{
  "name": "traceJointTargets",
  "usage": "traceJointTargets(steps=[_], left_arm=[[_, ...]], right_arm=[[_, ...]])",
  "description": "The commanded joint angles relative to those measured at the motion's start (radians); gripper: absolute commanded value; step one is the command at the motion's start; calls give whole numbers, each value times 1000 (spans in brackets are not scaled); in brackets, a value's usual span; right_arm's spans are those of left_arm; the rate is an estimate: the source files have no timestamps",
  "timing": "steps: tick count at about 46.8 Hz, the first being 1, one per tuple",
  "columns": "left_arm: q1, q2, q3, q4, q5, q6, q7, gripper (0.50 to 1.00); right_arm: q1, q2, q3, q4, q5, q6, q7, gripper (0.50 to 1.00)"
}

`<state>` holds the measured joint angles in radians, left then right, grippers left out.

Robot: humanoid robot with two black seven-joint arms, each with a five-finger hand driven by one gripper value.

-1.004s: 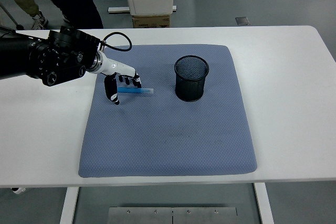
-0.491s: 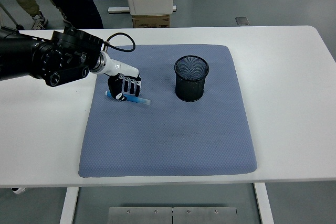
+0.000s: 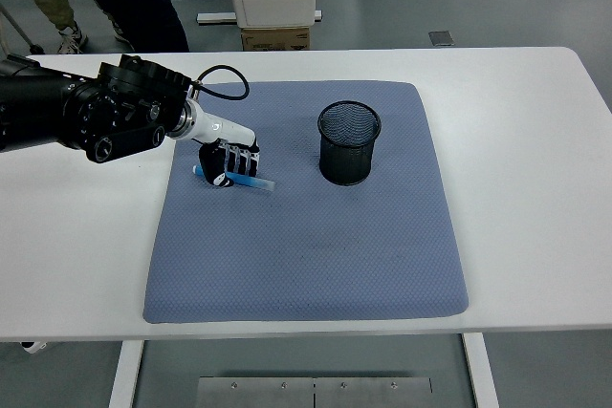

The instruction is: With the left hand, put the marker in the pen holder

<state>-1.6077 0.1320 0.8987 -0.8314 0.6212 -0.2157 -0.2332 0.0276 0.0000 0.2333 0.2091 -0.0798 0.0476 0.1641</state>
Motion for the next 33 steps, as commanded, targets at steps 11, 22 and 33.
traceJointTargets(steps=[11,22,33], left_arm=[[2,-2,0,0,0,-1,0,549],[2,-2,0,-2,0,-1,0,505],[2,-2,0,-2,0,-4,0,500]], right_arm=[[0,0,0,0,0,0,0,1000],[0,0,0,0,2,0,0,1000],[0,0,0,0,0,0,0,1000]])
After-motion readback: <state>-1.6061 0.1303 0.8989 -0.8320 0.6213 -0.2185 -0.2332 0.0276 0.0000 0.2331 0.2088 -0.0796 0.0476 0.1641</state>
